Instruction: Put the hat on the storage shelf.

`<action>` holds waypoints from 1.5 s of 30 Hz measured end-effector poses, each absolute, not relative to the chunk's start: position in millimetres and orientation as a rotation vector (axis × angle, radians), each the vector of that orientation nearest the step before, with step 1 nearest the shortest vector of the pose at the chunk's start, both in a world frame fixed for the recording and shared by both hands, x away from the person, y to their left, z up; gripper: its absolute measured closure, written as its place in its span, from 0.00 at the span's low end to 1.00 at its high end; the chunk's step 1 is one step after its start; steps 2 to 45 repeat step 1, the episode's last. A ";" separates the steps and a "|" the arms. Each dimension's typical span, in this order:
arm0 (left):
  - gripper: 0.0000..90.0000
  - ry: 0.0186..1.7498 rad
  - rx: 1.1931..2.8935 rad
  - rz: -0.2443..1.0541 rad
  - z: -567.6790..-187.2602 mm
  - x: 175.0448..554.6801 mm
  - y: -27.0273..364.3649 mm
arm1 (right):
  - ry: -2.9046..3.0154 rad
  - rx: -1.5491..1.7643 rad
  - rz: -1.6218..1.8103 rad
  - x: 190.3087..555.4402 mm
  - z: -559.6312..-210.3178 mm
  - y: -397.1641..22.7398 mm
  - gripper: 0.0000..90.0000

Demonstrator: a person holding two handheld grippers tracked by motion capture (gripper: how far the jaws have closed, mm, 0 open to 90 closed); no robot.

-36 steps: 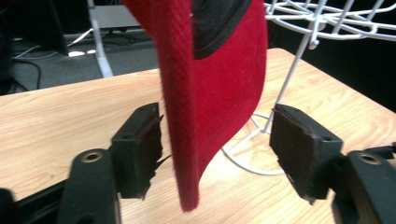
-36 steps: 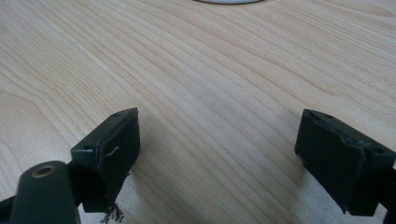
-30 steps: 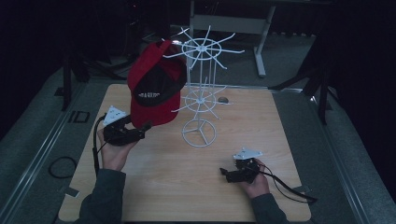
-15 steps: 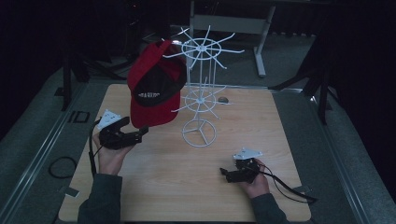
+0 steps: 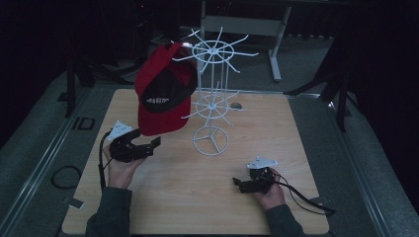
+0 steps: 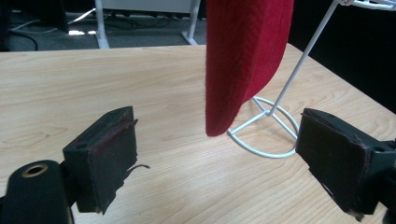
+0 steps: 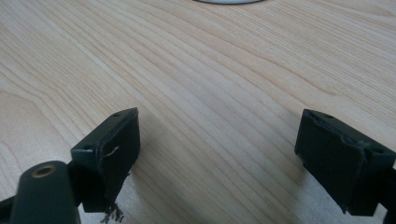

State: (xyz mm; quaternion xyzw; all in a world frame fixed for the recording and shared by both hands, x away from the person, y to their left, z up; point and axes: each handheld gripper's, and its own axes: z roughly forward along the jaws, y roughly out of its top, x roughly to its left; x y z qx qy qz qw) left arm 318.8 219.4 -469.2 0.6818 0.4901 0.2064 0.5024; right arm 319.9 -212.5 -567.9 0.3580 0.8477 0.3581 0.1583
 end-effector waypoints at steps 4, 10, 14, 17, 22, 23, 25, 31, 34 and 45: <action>0.16 1.183 1.645 0.494 -469.9 318.7 219.7 | 2.424 1.024 1.024 319.9 -567.9 -212.5 0.15; 0.16 1.183 1.645 0.494 -469.9 318.7 219.7 | 2.424 1.024 1.024 319.9 -567.9 -212.5 0.15; 0.16 1.183 1.645 0.494 -469.9 318.7 219.7 | 2.424 1.024 1.024 319.9 -567.9 -212.5 0.15; 0.16 1.183 1.645 0.494 -469.9 318.7 219.7 | 2.424 1.024 1.024 319.9 -567.9 -212.5 0.15; 0.16 1.183 1.645 0.494 -469.9 318.7 219.7 | 2.424 1.024 1.024 319.9 -567.9 -212.5 0.15; 0.16 1.183 1.645 0.494 -469.9 318.7 219.7 | 2.424 1.024 1.024 319.9 -567.9 -212.5 0.15; 0.16 1.183 1.645 0.494 -469.9 318.7 219.7 | 2.424 1.024 1.024 319.9 -567.9 -212.5 0.15; 0.16 1.183 1.645 0.494 -469.9 318.7 219.7 | 2.424 1.024 1.024 319.9 -567.9 -212.5 0.15; 0.16 1.183 1.645 0.494 -469.9 318.7 219.7 | 2.424 1.024 1.024 319.9 -567.9 -212.5 0.15; 0.16 1.183 1.645 0.494 -469.9 318.7 219.7 | 2.424 1.024 1.024 319.9 -567.9 -212.5 0.15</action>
